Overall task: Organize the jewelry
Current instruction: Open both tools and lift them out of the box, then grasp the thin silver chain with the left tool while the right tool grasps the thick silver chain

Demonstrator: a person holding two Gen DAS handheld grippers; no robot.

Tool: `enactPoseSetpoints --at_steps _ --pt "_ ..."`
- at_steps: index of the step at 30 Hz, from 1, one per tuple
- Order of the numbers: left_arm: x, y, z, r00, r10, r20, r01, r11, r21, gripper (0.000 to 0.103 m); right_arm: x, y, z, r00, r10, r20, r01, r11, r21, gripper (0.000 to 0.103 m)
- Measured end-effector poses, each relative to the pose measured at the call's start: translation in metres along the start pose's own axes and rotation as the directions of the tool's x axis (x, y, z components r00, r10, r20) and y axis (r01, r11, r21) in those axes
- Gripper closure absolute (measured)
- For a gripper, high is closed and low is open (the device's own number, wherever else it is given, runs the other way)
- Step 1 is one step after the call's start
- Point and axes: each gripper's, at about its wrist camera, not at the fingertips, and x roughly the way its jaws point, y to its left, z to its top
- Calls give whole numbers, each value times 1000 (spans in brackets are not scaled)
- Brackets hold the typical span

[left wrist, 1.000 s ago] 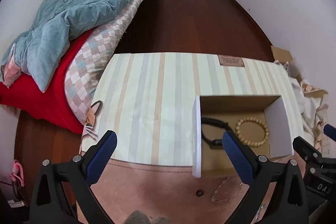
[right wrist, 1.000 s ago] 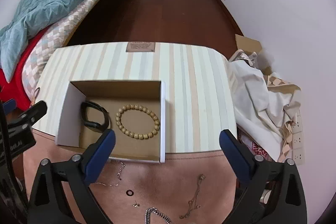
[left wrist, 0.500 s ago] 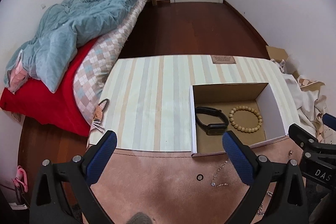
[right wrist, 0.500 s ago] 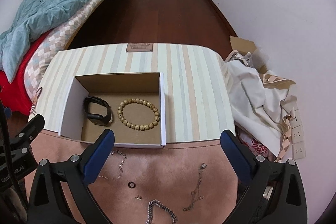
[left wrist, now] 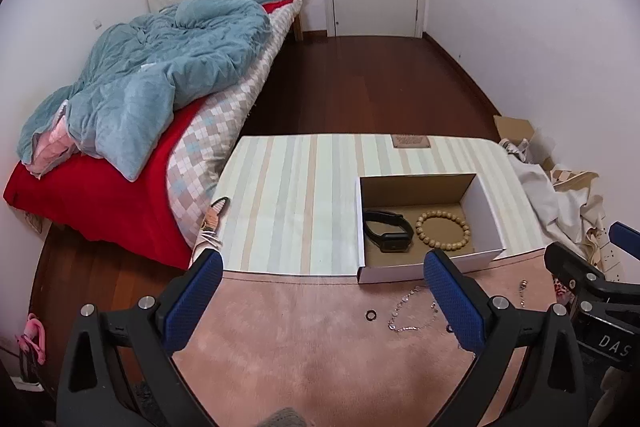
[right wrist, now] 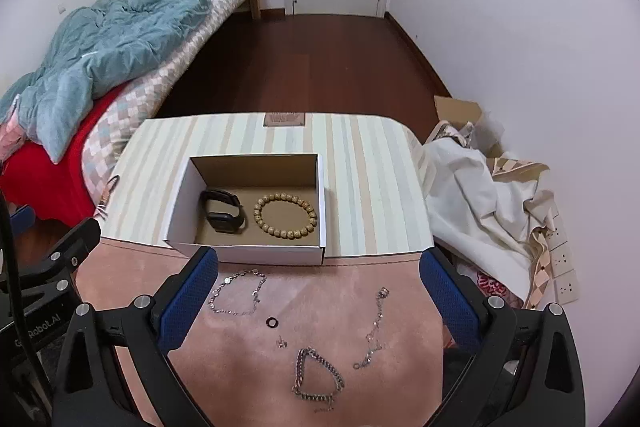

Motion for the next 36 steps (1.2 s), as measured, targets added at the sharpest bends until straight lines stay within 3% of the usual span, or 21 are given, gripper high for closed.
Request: enactPoseSetpoints --at_steps 11,19,26,31,35,36 --pt "-55 3 -6 996 2 92 -2 1000 -3 1 -58 -5 -13 996 -12 84 12 1000 7 1" --pt "-72 6 -15 996 -10 92 12 1000 -23 1 -82 -3 -19 994 5 107 -6 1000 5 1" --pt "-69 13 -26 993 62 105 -56 997 -58 0 -79 -12 -33 992 66 111 -71 997 41 1" --pt "-37 17 -44 999 37 15 -36 997 -71 0 -38 -36 -57 997 71 -16 -69 991 115 1" --pt "-5 13 -65 996 61 -66 -64 997 -50 0 17 -54 -92 981 52 -187 -22 987 162 2" --pt "5 12 -72 993 74 -93 -78 996 -39 0 35 -57 -105 971 38 -237 0 987 159 8"
